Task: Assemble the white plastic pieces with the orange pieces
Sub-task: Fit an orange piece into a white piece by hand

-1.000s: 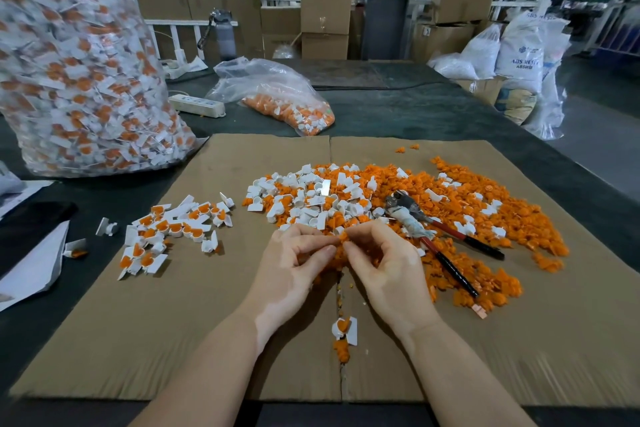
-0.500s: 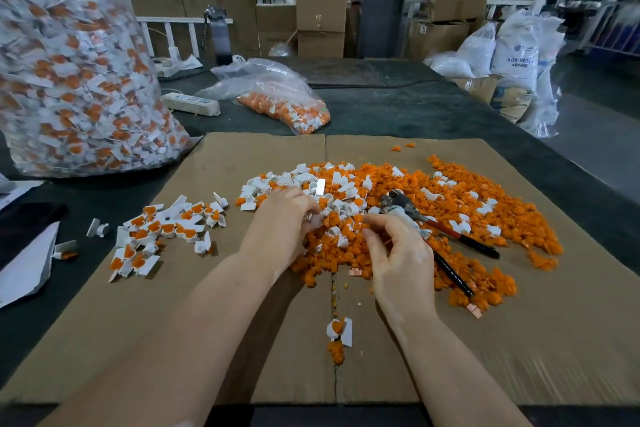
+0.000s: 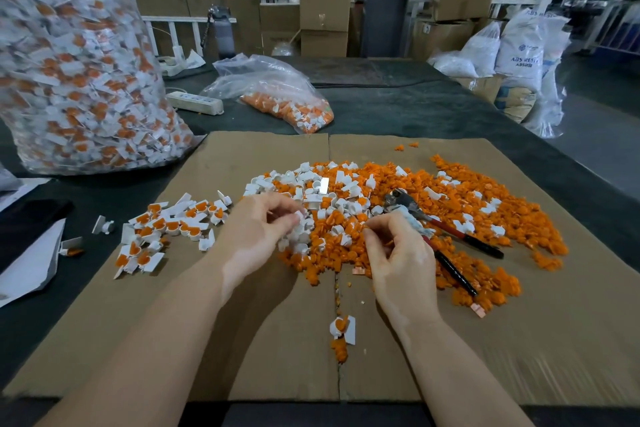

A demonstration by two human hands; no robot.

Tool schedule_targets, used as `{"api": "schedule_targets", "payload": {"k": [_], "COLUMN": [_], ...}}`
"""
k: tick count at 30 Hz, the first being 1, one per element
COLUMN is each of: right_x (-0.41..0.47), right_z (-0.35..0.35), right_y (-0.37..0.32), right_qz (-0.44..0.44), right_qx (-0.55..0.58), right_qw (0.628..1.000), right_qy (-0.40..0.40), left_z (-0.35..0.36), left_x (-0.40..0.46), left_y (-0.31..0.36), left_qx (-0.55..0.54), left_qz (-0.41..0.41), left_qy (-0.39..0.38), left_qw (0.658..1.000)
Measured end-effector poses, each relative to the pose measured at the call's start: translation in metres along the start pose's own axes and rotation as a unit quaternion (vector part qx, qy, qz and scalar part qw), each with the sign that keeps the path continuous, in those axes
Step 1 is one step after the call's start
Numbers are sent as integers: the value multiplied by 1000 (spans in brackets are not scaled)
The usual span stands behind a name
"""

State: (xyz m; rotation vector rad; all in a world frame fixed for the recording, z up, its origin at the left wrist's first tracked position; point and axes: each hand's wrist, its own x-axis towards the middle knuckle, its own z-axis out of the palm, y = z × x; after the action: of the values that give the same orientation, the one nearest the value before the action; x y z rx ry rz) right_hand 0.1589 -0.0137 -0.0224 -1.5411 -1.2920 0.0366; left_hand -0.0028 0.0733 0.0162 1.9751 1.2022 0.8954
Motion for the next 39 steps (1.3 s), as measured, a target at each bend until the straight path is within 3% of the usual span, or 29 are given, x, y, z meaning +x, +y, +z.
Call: {"api": "schedule_targets", "payload": {"k": [2,5,7,11,15,18,24,30,39], "right_x": [0,0,-1,-1,-1,1,2,-3,-5], "right_z": [0,0,0,-2,-2,-4,-3,0,2], "right_y": [0,0,0,-1,-1,-2,-1,-3,-6], "right_qz": [-4,-2,2,-18,-2,40,62,0,-69], "right_qx": [-1,4,9,-4,15,73,71,-8,-86], "right_qw": [1000,1000,1000,1000,1000,996,995,998,993], "right_qy": [-2,-7,-11,-7,-10,-15,-29,-60,-45], "left_z": [-10,-13,-5,18,40,55,60,57,59], "left_x": [-5,-10,-14,-16,-15,-22,-27,-29,-33], "left_y": [-4,-8,-7,-2,5,6,4,1,2], "left_qx": [-42,-93,-59,-32,-131,-186,-228,-256,-225], "left_qz": [-28,-56,-46,-28,-67,-63,-64,-70,-42], "left_qy": [-104,-276,-306,-215,-54,-1,43,46,42], "left_qw": [993,955,949,976,988,981,970,963,973]}}
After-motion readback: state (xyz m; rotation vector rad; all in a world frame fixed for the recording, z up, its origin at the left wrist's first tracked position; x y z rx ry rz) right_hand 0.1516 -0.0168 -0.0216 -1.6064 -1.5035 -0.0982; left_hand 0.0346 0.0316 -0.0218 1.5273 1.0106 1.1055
